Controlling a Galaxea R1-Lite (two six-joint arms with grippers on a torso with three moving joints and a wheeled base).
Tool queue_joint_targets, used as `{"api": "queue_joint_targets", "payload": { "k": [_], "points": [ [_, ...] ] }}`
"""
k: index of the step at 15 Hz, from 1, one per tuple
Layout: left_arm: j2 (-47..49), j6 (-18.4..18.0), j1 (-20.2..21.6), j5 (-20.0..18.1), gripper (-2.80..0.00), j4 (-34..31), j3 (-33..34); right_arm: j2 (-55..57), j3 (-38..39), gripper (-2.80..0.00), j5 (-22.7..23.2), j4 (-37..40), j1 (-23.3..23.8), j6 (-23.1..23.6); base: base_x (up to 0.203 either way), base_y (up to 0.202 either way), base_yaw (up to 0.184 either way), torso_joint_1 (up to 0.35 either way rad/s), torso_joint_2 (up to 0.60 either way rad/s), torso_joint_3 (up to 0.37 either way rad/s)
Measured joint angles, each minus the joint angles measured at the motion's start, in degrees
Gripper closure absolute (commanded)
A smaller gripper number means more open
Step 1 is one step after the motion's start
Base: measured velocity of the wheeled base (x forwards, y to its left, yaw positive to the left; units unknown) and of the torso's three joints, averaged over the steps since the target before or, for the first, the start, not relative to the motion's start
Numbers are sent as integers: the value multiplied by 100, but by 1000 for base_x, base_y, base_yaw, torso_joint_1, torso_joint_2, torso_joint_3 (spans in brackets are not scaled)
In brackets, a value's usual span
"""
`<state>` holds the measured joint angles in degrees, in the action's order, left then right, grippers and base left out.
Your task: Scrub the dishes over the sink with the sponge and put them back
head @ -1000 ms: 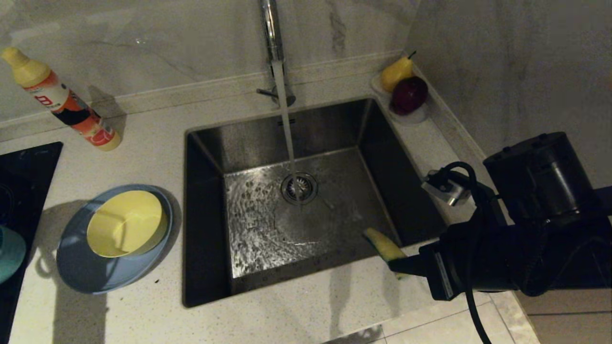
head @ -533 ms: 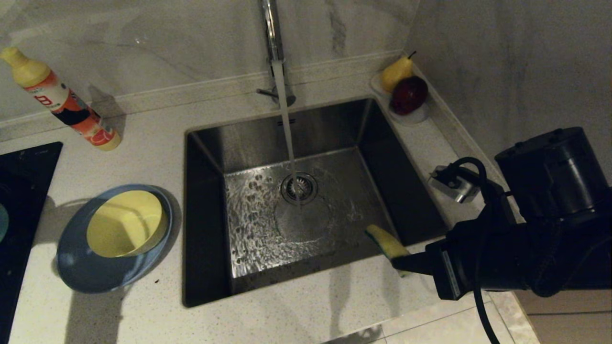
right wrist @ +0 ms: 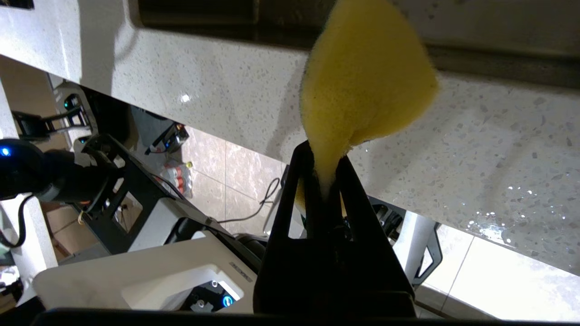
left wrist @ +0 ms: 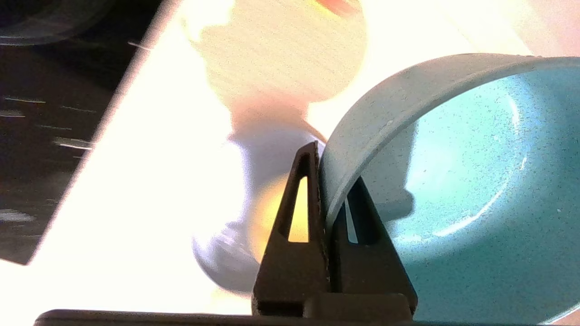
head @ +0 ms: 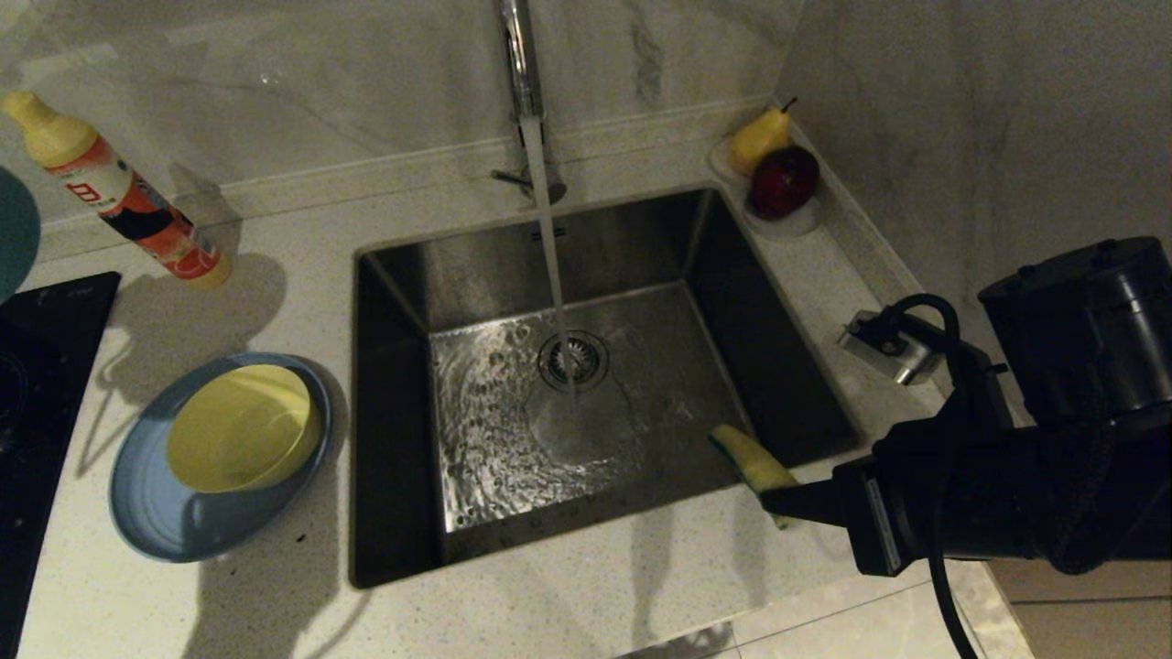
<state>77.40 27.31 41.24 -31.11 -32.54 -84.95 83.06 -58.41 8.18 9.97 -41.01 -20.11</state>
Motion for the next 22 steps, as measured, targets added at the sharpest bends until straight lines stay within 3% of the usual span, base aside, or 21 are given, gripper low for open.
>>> {"api": "queue_joint_targets", "payload": {
  "k": [2,4,10,12,17,19,22],
  "points": [
    [-103,-7,-836,72,0,-257,-220,-15,0,0,0,-6,27,36,0,0,0,0,0,0],
    [-116,-11,-1727,385,0,-373,-314,2,-33,0,0,-13,30,52,0,0,0,0,0,0],
    [551,105,-4369,2225,0,-158,-319,241,-214,0,-2,-121,151,28,0,0,0,0,0,0],
    [927,263,-4963,2780,0,104,-314,338,-231,0,0,-391,205,25,0,0,0,0,0,0],
    [1982,744,-5856,3465,0,1027,-380,431,-223,0,46,-422,293,52,0,0,0,0,0,0],
    [2343,884,-6064,3782,0,1471,-410,434,-196,0,55,-424,315,57,0,0,0,0,0,0],
    [2765,1143,-6220,3902,0,1653,-618,434,-182,0,52,-422,334,60,0,0,0,0,0,0]
  ]
}}
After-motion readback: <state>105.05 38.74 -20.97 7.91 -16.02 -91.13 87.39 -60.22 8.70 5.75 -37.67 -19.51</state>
